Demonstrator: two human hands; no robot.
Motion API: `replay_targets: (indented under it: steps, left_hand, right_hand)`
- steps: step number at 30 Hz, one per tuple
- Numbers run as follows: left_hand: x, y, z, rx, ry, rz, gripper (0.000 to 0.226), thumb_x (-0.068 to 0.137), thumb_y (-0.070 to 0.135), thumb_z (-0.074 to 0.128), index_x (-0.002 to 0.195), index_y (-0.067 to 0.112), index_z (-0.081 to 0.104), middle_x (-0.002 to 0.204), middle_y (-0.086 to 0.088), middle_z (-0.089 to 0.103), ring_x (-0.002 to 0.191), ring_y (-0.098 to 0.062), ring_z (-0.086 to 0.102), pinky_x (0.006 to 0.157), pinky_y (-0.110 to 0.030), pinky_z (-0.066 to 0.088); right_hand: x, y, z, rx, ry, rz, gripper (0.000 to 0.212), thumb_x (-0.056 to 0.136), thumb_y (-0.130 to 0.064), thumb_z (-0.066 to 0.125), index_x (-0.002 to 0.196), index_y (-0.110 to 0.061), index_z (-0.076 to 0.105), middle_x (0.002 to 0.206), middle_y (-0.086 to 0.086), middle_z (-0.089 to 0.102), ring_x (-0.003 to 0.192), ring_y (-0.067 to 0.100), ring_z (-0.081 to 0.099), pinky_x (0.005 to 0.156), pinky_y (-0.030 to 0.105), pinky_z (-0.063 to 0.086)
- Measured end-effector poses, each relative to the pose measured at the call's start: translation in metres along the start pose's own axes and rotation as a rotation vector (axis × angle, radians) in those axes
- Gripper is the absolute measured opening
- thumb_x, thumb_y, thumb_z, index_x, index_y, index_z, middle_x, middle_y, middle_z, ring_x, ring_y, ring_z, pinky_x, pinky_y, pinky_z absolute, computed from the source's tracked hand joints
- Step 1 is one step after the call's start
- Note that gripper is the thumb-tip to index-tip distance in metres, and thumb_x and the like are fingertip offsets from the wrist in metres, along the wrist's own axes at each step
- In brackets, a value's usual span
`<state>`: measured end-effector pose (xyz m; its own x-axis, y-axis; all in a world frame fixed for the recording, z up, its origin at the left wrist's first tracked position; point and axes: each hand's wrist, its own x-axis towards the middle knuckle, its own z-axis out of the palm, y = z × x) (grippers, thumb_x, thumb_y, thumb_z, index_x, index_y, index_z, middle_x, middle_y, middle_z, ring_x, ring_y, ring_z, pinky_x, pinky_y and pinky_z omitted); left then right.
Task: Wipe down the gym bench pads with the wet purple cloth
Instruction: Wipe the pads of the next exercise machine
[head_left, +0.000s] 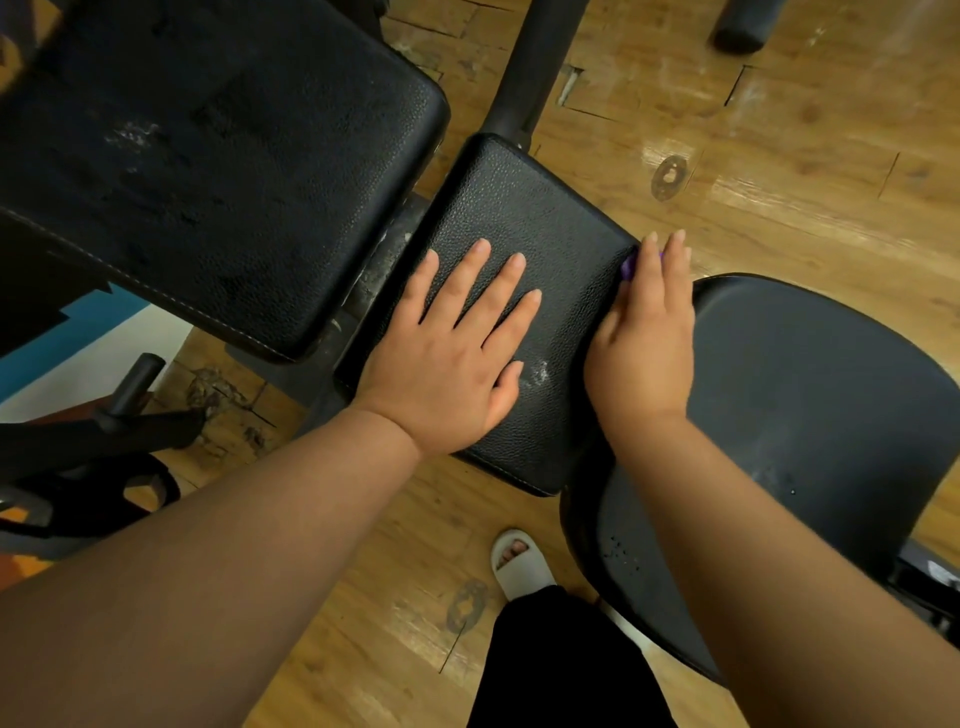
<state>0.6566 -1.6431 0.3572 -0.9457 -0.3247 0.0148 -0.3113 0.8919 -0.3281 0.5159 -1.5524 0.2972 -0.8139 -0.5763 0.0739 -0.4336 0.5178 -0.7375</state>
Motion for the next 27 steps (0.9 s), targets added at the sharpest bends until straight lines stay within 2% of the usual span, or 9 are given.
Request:
replay_targets:
  steps: [2,6,8,13,18,20,24,27]
  left_hand:
    - [0.0,0.0,0.0,0.0,-0.004,-0.001,0.055,0.095,0.04,0.036,0.144,0.016,0.044,0.155,-0.012,0.034,0.143,-0.037,0.028,0.114,-0.059,0.022]
    - [0.0,0.001,-0.001,-0.002,-0.009,-0.004,0.056,0.094,0.04,0.037,0.144,0.016,0.044,0.155,-0.012,0.034,0.143,-0.037,0.028,0.114,-0.059,0.021]
    - [0.001,0.001,-0.002,-0.001,-0.01,-0.005,0.056,0.094,0.04,0.037,0.144,0.016,0.045,0.154,-0.012,0.035,0.143,-0.037,0.029,0.114,-0.059,0.022]
    - [0.0,0.001,-0.003,-0.005,-0.016,-0.001,0.055,0.093,0.04,0.038,0.143,0.016,0.046,0.154,-0.012,0.035,0.143,-0.037,0.029,0.113,-0.059,0.022]
    - [0.0,0.001,-0.003,-0.007,-0.023,-0.002,0.056,0.093,0.039,0.037,0.143,0.016,0.046,0.154,-0.012,0.036,0.143,-0.036,0.029,0.114,-0.059,0.019]
    - [0.0,0.0,-0.003,-0.012,-0.02,0.001,0.056,0.093,0.039,0.037,0.142,0.016,0.046,0.153,-0.012,0.036,0.143,-0.036,0.029,0.114,-0.059,0.02]
    - [-0.002,0.0,-0.003,-0.034,0.006,-0.023,0.055,0.092,0.04,0.04,0.141,0.018,0.049,0.152,-0.01,0.038,0.143,-0.033,0.03,0.114,-0.06,0.019]
    - [-0.004,-0.001,-0.003,-0.043,0.028,-0.036,0.053,0.092,0.039,0.041,0.14,0.018,0.05,0.15,-0.009,0.042,0.141,-0.029,0.034,0.114,-0.059,0.019]
  right_hand:
    - [-0.006,-0.003,0.001,0.013,0.011,0.016,0.052,0.098,-0.005,0.036,0.149,-0.004,0.03,0.159,0.018,0.016,0.148,0.031,0.013,0.118,0.029,0.012]
    - [-0.047,0.0,-0.001,-0.004,-0.072,-0.104,0.053,0.094,-0.005,0.036,0.147,0.0,0.033,0.157,0.021,0.023,0.146,0.032,0.017,0.117,0.029,0.012]
    - [-0.033,0.004,-0.005,-0.02,-0.082,-0.13,0.052,0.095,-0.005,0.037,0.146,0.001,0.034,0.156,0.021,0.024,0.146,0.033,0.019,0.116,0.029,0.013]
    - [0.0,-0.001,-0.001,-0.014,-0.013,-0.027,0.051,0.097,-0.002,0.035,0.147,0.0,0.031,0.158,0.021,0.019,0.147,0.034,0.016,0.119,0.041,0.02]
    - [-0.07,0.003,0.0,-0.05,-0.126,-0.234,0.054,0.093,-0.011,0.027,0.145,0.002,0.035,0.155,0.023,0.025,0.144,0.035,0.022,0.117,0.042,0.022]
    - [-0.056,0.005,0.0,-0.062,-0.114,-0.246,0.052,0.094,-0.01,0.029,0.144,0.003,0.037,0.153,0.024,0.028,0.143,0.036,0.025,0.116,0.041,0.023]
    - [-0.027,-0.006,0.003,-0.068,-0.054,-0.138,0.052,0.094,-0.004,0.036,0.145,0.002,0.035,0.155,0.023,0.025,0.144,0.036,0.024,0.116,0.042,0.024]
    - [-0.059,-0.007,0.007,-0.098,-0.058,-0.221,0.052,0.094,-0.009,0.032,0.145,0.001,0.035,0.154,0.023,0.027,0.143,0.034,0.025,0.116,0.039,0.022]
